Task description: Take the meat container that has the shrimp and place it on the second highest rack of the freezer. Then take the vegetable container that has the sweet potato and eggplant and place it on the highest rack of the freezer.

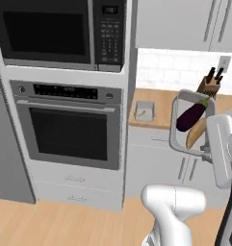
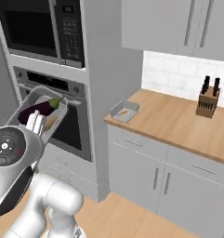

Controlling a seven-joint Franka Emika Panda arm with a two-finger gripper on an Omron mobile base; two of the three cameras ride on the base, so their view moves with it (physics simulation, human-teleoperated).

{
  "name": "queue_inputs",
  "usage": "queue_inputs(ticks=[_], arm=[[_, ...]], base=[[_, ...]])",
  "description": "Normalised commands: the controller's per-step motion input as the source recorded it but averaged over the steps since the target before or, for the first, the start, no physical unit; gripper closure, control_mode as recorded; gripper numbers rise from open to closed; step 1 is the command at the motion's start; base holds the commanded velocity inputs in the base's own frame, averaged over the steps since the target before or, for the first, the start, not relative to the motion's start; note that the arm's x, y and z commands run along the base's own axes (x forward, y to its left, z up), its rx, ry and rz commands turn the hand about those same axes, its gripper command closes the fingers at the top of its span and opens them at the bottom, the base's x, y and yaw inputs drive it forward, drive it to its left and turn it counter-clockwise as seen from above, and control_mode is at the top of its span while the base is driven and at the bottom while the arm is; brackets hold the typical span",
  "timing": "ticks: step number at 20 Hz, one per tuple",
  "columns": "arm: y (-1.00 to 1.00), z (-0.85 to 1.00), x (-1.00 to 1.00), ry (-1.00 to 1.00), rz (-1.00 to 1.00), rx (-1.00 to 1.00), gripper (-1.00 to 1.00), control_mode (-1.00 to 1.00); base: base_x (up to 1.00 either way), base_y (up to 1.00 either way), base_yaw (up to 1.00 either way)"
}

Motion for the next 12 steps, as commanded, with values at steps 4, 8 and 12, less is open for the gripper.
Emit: queue_inputs(ticks=[4, 8, 12], arm=[[0.0, 0.0, 0.0, 0.0, 0.0, 0.0, 1.0, 1.0], [0.0, 0.0, 0.0, 0.0, 0.0, 0.0, 1.0, 1.0], [0.0, 0.0, 0.0, 0.0, 0.0, 0.0, 1.0, 1.0]], base=[[-0.02, 0.38, 0.71], [0.27, 0.75, 0.64], [0.58, 1.0, 0.42]])
